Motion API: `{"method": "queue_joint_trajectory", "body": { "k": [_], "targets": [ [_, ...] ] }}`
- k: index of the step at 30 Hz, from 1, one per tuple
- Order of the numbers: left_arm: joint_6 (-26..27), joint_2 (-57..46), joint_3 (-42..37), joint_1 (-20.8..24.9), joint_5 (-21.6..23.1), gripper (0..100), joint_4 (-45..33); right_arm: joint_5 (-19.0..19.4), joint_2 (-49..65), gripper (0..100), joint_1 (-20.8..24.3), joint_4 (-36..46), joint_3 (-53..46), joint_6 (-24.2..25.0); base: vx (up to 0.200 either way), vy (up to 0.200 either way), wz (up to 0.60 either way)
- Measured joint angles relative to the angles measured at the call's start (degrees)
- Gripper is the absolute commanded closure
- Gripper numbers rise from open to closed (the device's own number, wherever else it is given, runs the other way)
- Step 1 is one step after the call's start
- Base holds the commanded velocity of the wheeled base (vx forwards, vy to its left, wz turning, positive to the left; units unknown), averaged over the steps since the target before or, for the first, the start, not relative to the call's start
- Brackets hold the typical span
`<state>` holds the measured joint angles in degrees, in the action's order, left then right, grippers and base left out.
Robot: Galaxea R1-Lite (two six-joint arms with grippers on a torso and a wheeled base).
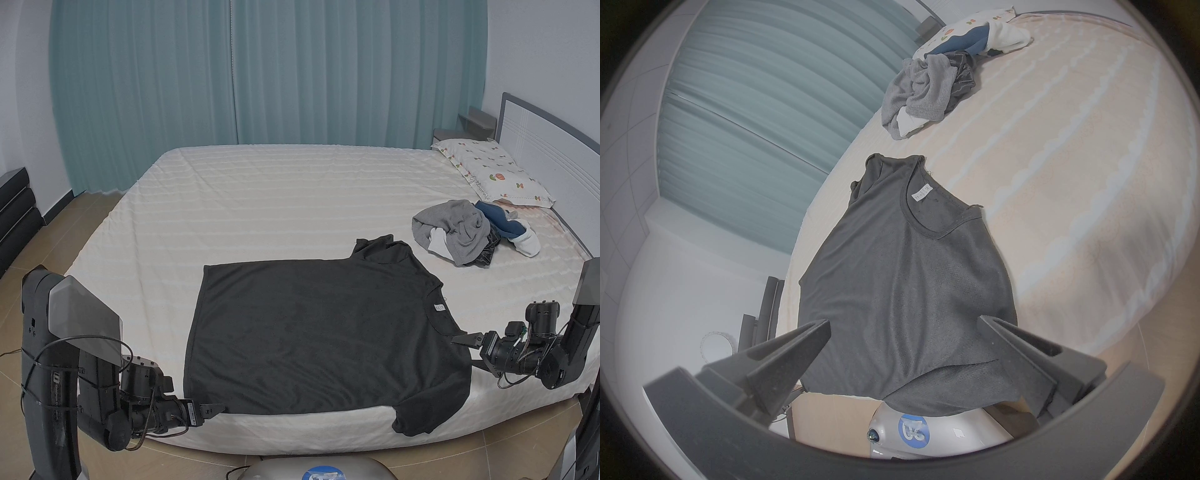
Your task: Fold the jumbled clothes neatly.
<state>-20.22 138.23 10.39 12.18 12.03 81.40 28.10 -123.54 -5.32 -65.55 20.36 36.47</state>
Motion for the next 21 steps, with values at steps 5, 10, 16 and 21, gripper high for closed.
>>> {"method": "queue_joint_trajectory", "body": {
  "k": [5, 10, 16, 21],
  "targets": [
    [0.5, 1.1, 1.9, -0.1, 0.2, 0, 0.0, 0.0, 0.0, 0, 0.0, 0.0, 0.0, 0.0, 0.0, 0.0, 0.0],
    [0.7, 1.7, 2.7, -0.2, 1.0, 0, 0.0, 0.0, 0.0, 0, 0.0, 0.0, 0.0, 0.1, 0.0, 0.0, 0.0],
    [0.7, 1.7, 2.5, -1.7, 6.3, 0, 0.1, 0.1, 0.0, 0, 0.0, 0.0, 0.0, 0.1, 0.0, 0.0, 0.0],
    [0.7, 1.6, 2.0, -3.1, 8.4, 0, 0.1, 0.3, 0.0, 0, 0.0, 0.0, 0.0, 0.2, 0.0, 0.0, 0.0]
  ]
}}
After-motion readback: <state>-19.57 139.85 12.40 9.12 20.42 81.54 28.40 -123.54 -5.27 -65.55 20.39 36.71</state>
